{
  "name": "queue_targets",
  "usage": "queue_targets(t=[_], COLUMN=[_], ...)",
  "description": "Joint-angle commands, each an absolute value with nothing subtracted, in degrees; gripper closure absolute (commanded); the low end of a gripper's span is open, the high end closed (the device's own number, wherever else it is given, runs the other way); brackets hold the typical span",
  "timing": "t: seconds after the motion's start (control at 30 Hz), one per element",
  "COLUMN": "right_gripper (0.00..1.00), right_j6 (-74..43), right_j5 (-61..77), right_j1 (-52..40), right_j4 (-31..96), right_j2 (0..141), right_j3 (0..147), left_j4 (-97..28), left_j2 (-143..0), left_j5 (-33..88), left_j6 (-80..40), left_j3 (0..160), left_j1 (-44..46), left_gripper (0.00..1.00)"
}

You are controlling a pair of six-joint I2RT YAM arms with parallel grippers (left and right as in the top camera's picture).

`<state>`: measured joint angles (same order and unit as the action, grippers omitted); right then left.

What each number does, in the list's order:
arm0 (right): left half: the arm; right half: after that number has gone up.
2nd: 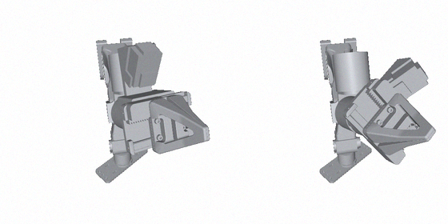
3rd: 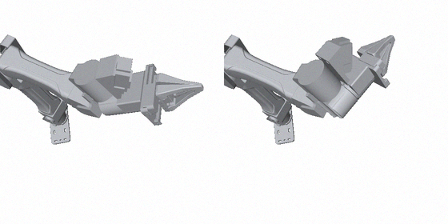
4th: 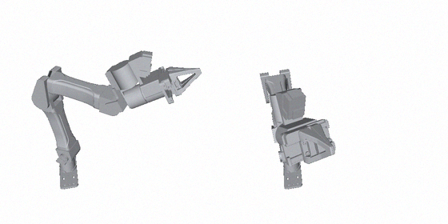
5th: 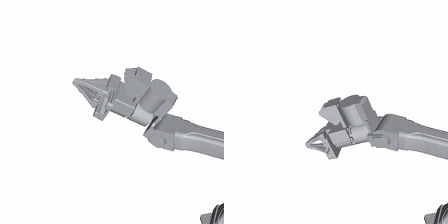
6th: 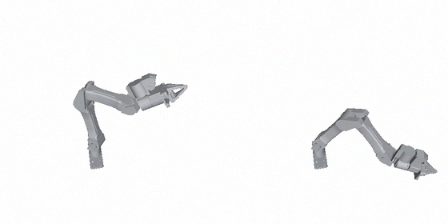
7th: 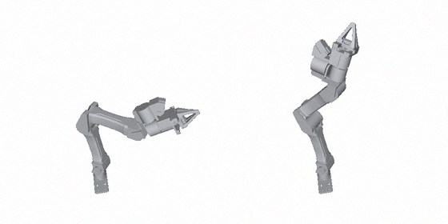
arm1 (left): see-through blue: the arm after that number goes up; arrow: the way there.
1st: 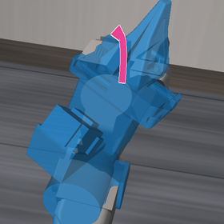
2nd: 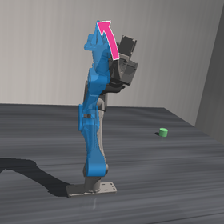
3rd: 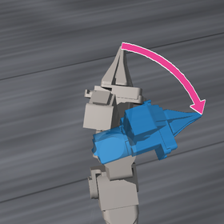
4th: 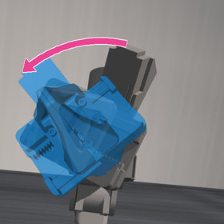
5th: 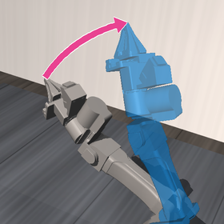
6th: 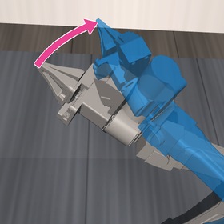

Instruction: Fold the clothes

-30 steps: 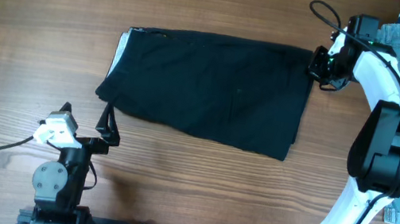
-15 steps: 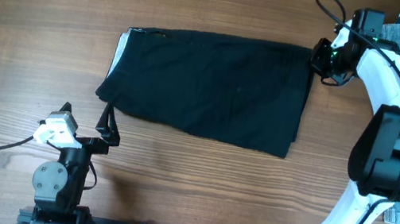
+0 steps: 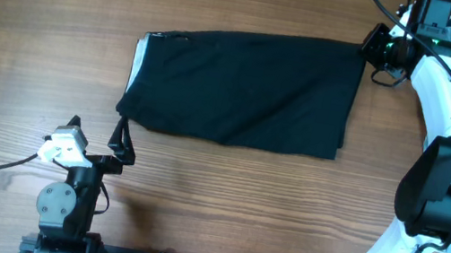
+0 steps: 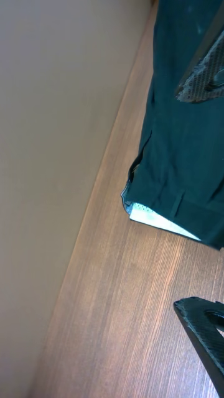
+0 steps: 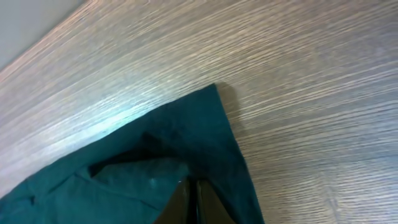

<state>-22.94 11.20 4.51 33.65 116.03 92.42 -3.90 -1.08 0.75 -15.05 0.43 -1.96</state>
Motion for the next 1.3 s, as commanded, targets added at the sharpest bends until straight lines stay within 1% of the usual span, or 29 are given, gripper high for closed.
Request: queue_targets(t=[0.0,0.17,0.2,0.23,0.27,0.3,0.33,0.37,0.43,0.53,0.63,0.7,0.87,1.0,1.27], right_gripper=[0.96,0.96,0.87,0.51,0.33,0.24,0.13,0.07,0.01,0.02,0.13,0.17,0.16,0.22,0.26], right_j6=[-23.73,-22.81,-22.39,-22.46,-22.15,-21.58,-20.97,-20.80,-20.82,-20.73,-16.84,-16.21,-15.00,-14.96,-15.09], right_j5=[5.48,4.25,3.60,3.03,2.68,2.70,2.68,2.44,2.04,2.98,8.95,11.79,11.05,12.53,12.49], right_j1=[4.36,4.36,4.36,4.36,4.36,4.38,4.43,4.49,4.73,4.84,4.29,3.64,2.57,2.59,2.57], right_j4=[31.94,26.68,25.87,25.96,26.20,26.65,27.53,28.80,31.73,38.20,43.70,48.97,58.13,60.73,60.49], right_j2=[116.44,119.98,120.62,120.66,120.66,120.38,120.07,119.70,118.80,115.74,113.14,113.01,113.47,113.56,113.58], right_j3=[93.10,93.10,93.10,93.10,93.12,93.30,93.82,94.56,96.29,99.18,99.55,99.50,94.78,88.20,77.58], left_j4=[-4.36,-4.36,-4.34,-4.34,-4.34,-4.36,-4.34,-4.36,-4.36,-4.36,-4.36,-4.36,-4.34,-4.36,-4.36], left_j2=[-0.82,-0.82,-0.82,-0.82,-0.82,-0.82,-0.82,-0.82,-0.82,-0.82,-0.82,-0.82,-0.82,-0.82,-0.82], left_j5=[1.48,1.45,1.45,1.45,1.45,1.48,1.48,1.45,1.45,1.48,1.45,1.45,1.48,1.45,1.45], left_j6=[-13.72,-13.72,-13.72,-13.72,-13.72,-13.72,-13.72,-13.72,-13.72,-13.72,-13.72,-13.72,-13.72,-13.72,-13.72], left_j3=[0.32,0.32,0.32,0.32,0.32,0.32,0.32,0.32,0.32,0.32,0.32,0.32,0.32,0.32,0.32], left_j1=[-1.61,-1.61,-1.61,-1.61,-1.61,-1.61,-1.61,-1.61,-1.61,-1.61,-1.61,-1.61,-1.61,-1.61,-1.61], left_gripper=[0.00,0.00,0.00,0.00,0.00,0.00,0.00,0.00,0.00,0.00,0.00,0.00,0.00,0.00,0.00])
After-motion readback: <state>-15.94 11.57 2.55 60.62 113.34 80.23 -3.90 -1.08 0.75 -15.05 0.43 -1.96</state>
